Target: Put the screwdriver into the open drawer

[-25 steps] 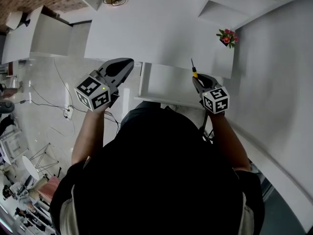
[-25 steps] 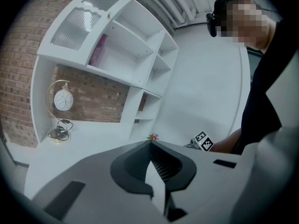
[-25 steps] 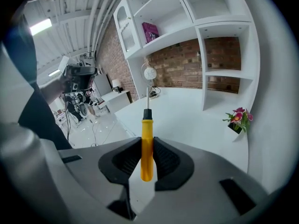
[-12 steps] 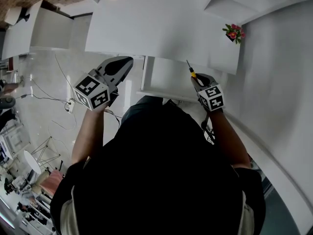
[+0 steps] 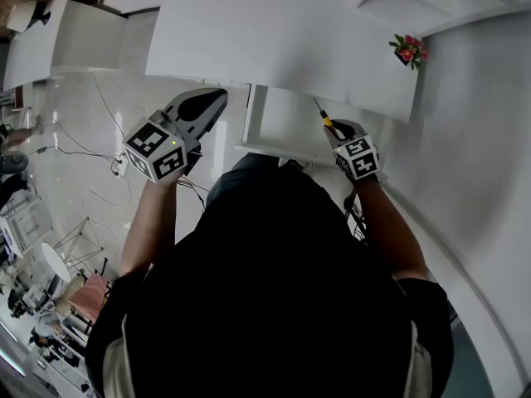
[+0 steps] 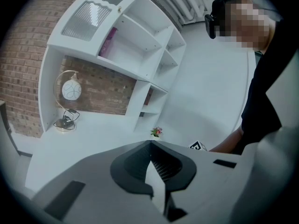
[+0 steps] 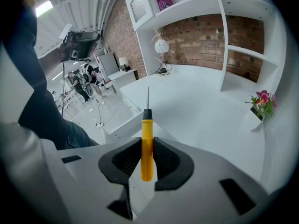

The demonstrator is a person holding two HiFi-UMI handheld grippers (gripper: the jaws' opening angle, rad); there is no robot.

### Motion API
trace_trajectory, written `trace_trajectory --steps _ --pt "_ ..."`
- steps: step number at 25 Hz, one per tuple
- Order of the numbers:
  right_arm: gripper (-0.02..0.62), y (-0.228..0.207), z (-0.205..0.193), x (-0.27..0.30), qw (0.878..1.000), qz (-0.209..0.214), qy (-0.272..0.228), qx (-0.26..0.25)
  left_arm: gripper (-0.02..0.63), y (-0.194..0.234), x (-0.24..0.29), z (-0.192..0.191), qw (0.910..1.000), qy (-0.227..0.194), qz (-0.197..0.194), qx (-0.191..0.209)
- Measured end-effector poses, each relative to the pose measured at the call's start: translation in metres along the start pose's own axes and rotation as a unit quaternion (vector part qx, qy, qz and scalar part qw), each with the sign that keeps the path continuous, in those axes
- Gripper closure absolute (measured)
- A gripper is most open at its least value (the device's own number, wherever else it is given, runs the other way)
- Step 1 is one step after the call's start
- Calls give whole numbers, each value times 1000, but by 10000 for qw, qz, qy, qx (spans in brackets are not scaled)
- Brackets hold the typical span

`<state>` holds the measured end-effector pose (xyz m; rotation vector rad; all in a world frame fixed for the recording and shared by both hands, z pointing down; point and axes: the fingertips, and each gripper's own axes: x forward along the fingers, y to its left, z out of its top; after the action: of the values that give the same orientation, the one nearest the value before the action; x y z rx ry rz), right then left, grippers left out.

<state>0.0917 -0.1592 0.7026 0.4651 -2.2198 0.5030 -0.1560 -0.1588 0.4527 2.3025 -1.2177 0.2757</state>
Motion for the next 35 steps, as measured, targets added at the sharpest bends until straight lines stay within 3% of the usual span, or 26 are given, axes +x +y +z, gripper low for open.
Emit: trace_trajectory --steps 21,35 --pt "509 8 -57 64 9928 363 1014 -518 591 21 -11 -30 9988 237 341 -274" --pt "509 -7 -93 107 9877 495 1414 -456 591 33 -9 -53 9971 377 531 -390"
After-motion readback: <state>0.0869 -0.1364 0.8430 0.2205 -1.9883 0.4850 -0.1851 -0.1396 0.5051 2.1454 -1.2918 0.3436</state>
